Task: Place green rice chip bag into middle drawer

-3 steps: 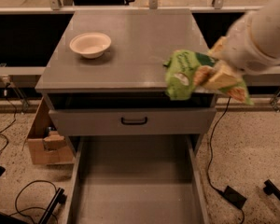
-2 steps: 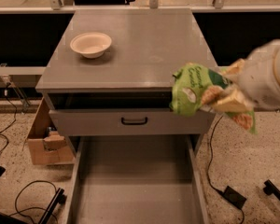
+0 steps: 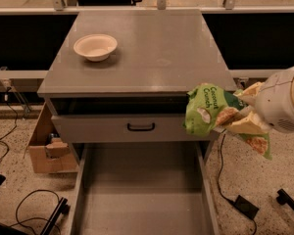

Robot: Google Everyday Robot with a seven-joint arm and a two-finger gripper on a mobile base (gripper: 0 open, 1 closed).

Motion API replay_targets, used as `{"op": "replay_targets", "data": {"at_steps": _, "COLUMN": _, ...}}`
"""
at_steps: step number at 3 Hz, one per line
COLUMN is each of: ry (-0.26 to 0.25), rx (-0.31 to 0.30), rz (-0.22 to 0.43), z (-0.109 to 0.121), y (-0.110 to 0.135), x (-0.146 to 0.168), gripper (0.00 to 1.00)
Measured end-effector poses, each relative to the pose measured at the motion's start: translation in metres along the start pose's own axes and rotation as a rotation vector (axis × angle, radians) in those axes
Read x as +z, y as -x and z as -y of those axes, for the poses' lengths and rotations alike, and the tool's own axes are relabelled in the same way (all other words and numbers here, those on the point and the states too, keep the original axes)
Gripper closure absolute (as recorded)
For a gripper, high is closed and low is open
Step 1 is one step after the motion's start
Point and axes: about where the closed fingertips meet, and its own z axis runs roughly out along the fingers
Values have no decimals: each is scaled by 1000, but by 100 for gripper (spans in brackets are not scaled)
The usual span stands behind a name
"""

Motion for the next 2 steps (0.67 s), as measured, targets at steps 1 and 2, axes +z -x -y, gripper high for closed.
{"op": "replay_targets", "data": {"at_steps": 1, "ry": 72, "rx": -12, "rz": -3, "z": -17, "y": 3, "x": 31, "gripper": 100}}
{"op": "replay_targets", "data": {"at_steps": 2, "ry": 215, "rx": 27, "rz": 24, "z": -69, "y": -7, "x": 96, "gripper": 100}}
